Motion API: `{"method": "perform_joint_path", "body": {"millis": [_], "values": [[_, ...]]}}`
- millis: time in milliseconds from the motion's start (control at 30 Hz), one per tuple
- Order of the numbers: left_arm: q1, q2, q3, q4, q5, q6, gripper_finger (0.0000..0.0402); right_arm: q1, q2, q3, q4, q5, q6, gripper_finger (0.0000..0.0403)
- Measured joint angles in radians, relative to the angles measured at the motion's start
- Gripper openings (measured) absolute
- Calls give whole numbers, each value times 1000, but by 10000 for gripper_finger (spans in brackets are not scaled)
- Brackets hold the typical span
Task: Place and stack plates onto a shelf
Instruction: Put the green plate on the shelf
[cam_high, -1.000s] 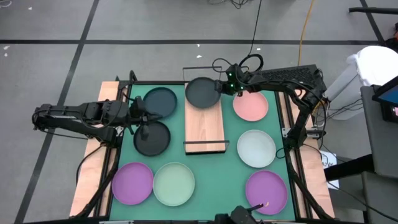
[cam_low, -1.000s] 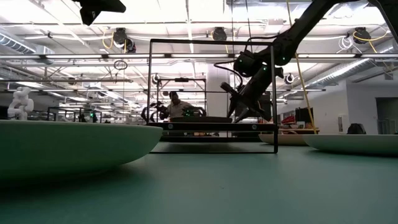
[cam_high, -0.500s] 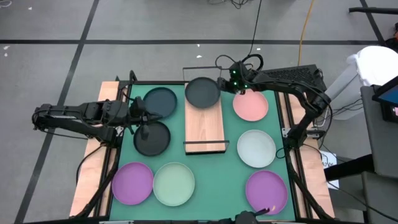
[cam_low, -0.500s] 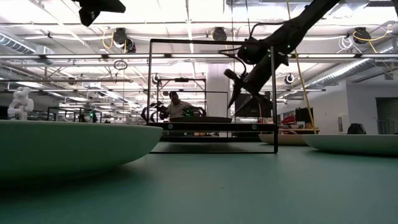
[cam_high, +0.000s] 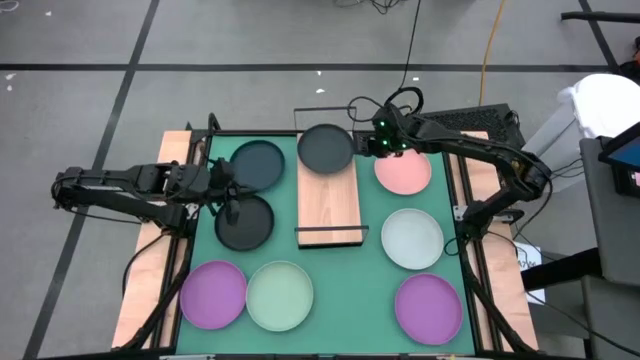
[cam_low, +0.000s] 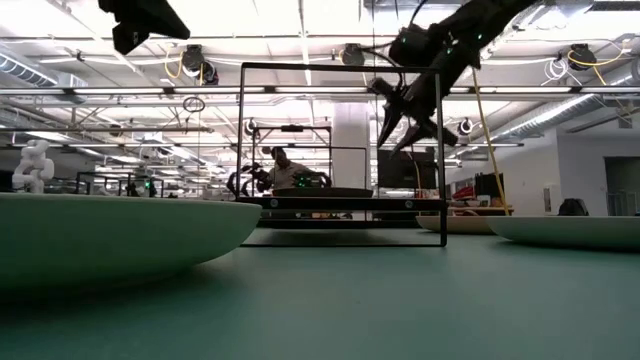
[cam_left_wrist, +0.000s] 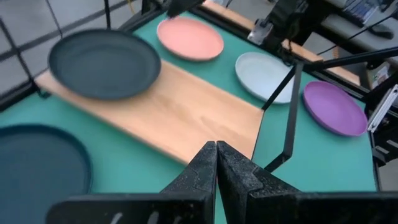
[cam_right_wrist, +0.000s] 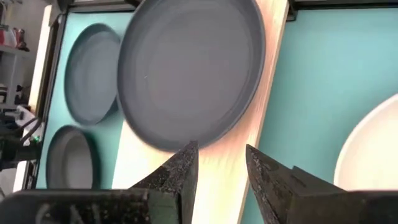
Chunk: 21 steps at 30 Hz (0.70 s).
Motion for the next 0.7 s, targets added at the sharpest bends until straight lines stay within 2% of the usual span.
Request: {"method": "perform_joint_path", "body": {"millis": [400,567,700], "values": [[-4,0,0,-34,89,-19,15,159,-151,-10,-161,137,78,118],[-29,0,0,-34,119,47,18,238,-238,-88,-157,180,196,118],[-51,0,-1,-33,147,83,44,302,-325,-171,-154,223,318,118]]}}
